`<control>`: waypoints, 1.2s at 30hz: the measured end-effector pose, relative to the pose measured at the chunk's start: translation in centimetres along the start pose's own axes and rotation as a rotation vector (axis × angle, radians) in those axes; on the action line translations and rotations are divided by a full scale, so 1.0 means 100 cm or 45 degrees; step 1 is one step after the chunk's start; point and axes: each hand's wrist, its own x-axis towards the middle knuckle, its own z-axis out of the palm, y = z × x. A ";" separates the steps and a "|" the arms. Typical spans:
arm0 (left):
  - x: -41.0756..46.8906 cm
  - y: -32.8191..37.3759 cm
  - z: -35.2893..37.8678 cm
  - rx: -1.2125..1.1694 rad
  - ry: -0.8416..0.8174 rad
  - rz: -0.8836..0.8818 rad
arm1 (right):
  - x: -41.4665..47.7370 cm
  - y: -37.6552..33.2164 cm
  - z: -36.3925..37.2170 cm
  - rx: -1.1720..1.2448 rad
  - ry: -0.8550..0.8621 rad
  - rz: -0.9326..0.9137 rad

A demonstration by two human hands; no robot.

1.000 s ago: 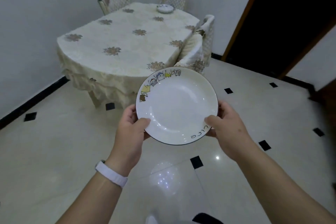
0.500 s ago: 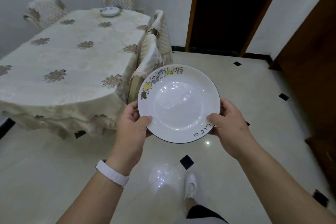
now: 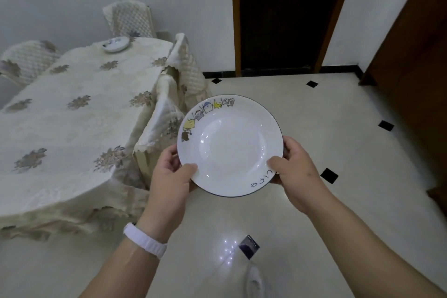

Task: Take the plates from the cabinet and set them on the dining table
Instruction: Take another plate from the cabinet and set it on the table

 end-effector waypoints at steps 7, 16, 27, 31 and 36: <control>0.038 0.009 0.059 0.050 -0.109 -0.002 | 0.038 -0.014 -0.037 0.027 0.124 -0.028; 0.112 0.002 0.111 0.063 -0.268 -0.054 | 0.092 -0.026 -0.062 0.014 0.301 -0.031; 0.284 0.018 0.143 -0.081 -0.393 -0.162 | 0.242 -0.063 -0.028 -0.014 0.393 -0.003; 0.344 0.029 0.143 -0.108 -0.414 -0.163 | 0.294 -0.081 -0.007 -0.054 0.415 -0.017; 0.390 0.034 0.145 -0.137 -0.398 -0.159 | 0.343 -0.091 0.007 -0.077 0.390 -0.010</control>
